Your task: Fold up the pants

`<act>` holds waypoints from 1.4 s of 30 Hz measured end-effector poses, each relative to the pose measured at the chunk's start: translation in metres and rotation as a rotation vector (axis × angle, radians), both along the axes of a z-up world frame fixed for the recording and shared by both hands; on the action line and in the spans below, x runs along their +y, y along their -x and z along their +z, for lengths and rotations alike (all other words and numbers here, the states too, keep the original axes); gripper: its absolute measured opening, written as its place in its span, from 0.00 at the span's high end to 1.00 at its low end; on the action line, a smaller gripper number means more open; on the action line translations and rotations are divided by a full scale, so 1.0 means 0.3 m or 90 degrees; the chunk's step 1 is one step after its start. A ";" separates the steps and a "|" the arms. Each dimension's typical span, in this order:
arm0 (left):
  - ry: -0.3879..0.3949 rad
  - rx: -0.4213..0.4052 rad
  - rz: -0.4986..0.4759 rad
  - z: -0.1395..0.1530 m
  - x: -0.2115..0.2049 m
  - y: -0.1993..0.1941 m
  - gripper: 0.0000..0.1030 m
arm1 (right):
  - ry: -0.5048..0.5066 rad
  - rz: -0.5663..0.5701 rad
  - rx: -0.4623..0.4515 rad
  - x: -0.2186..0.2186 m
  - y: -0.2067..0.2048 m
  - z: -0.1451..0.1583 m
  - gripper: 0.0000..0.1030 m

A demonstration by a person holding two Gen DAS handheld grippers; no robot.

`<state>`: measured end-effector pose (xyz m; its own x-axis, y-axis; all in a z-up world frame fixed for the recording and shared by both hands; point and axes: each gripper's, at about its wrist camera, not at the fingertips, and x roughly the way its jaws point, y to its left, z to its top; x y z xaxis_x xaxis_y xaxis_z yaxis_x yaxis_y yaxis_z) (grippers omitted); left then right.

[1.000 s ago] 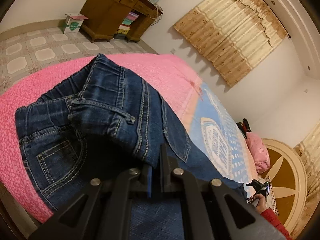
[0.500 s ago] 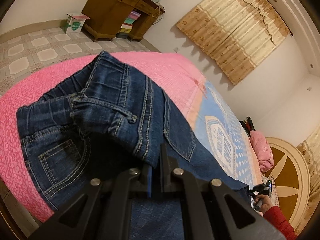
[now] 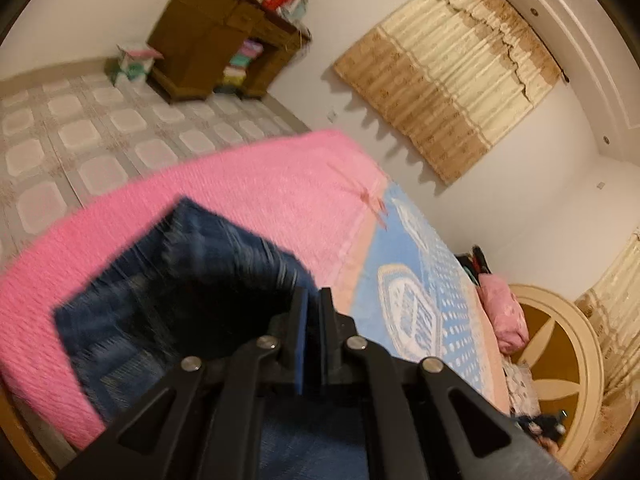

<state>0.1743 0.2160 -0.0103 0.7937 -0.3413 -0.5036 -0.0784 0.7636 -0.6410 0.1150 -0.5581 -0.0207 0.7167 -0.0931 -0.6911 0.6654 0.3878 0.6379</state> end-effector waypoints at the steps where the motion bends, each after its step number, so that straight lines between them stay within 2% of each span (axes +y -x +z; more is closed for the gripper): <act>1: -0.001 -0.011 0.005 0.022 0.022 0.016 0.95 | -0.003 0.005 -0.011 0.012 0.048 0.014 0.92; 3: -0.007 -0.021 0.015 0.049 0.067 0.054 0.95 | -0.004 0.023 -0.031 0.053 0.140 0.029 0.92; 5: -0.030 -0.001 0.025 0.041 0.098 0.088 0.95 | -0.002 0.035 -0.033 0.098 0.223 0.020 0.92; 9: -0.066 0.062 0.026 -0.033 0.111 0.136 0.95 | 0.003 0.028 0.003 0.181 0.390 -0.117 0.92; 13: -0.081 0.117 0.007 -0.130 0.082 0.171 0.95 | -0.023 0.011 -0.021 0.210 0.467 -0.211 0.92; 16: -0.059 0.138 -0.015 -0.194 0.058 0.159 0.93 | -0.016 0.009 -0.033 0.225 0.475 -0.214 0.92; 18: -0.011 0.139 -0.037 -0.227 0.034 0.123 0.89 | -0.003 0.012 -0.037 0.233 0.474 -0.194 0.92; 20: 0.006 0.139 -0.046 -0.252 0.004 0.082 0.85 | 0.010 0.017 -0.033 0.245 0.474 -0.174 0.92; 24: -0.007 0.152 -0.018 -0.302 -0.056 0.004 0.73 | 0.027 0.022 -0.015 0.254 0.466 -0.172 0.92; 29: 0.047 0.183 0.039 -0.393 -0.077 -0.059 0.73 | 0.023 0.021 0.001 0.246 0.461 -0.206 0.92; 35: 0.042 0.203 0.058 -0.410 -0.113 -0.129 0.73 | 0.020 0.017 0.015 0.236 0.455 -0.251 0.92; 38: 0.080 0.190 0.076 -0.377 -0.089 -0.073 0.73 | 0.012 0.015 0.009 0.233 0.455 -0.262 0.92; 40: 0.080 0.161 0.117 -0.343 -0.057 0.002 0.73 | 0.014 0.019 0.006 0.232 0.456 -0.263 0.92; 41: 0.080 0.155 0.130 -0.341 -0.043 0.028 0.70 | 0.015 0.021 0.006 0.231 0.456 -0.264 0.92; 42: 0.082 0.154 0.138 -0.343 -0.032 0.047 0.58 | 0.015 0.023 0.007 0.230 0.454 -0.267 0.92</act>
